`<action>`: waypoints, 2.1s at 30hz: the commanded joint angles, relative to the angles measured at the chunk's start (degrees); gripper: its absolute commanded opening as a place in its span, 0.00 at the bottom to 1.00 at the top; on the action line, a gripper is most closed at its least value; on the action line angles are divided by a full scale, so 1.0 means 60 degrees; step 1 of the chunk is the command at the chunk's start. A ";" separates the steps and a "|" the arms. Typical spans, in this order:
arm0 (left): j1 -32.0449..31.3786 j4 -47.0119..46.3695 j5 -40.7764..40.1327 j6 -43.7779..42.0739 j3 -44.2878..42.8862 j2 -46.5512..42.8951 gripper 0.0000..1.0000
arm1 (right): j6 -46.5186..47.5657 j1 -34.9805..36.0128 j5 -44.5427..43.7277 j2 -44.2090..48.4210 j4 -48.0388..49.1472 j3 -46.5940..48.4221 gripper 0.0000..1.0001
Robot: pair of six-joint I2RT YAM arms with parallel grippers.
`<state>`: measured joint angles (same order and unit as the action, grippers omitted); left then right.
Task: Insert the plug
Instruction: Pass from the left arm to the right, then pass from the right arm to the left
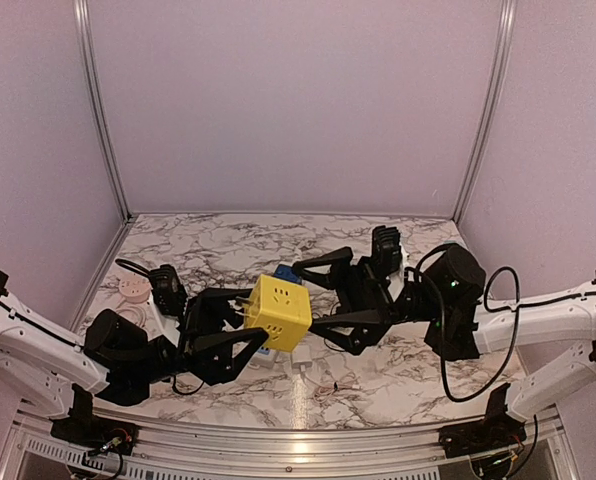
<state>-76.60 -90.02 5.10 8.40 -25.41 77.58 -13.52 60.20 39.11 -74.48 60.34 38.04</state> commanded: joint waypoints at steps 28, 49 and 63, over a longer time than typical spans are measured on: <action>0.0111 -0.1143 0.0302 -0.0759 -0.0232 -0.0071 0.00 | -0.0668 0.0937 0.0659 -0.1098 0.0040 0.1153 0.43; 0.0110 0.9056 -0.1124 -0.2013 -0.0517 -0.5208 0.99 | 0.4518 0.0883 -0.2748 -0.0229 -1.3582 0.5204 0.00; 0.0110 1.5575 -0.0169 -0.5175 -0.3704 -0.3126 0.99 | 0.5394 0.0948 -0.2100 -0.0120 -1.5493 0.5846 0.00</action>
<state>-76.05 -10.24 3.01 -15.53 -44.66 55.77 16.60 65.47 24.32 -76.18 -30.30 70.22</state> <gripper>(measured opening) 0.989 0.536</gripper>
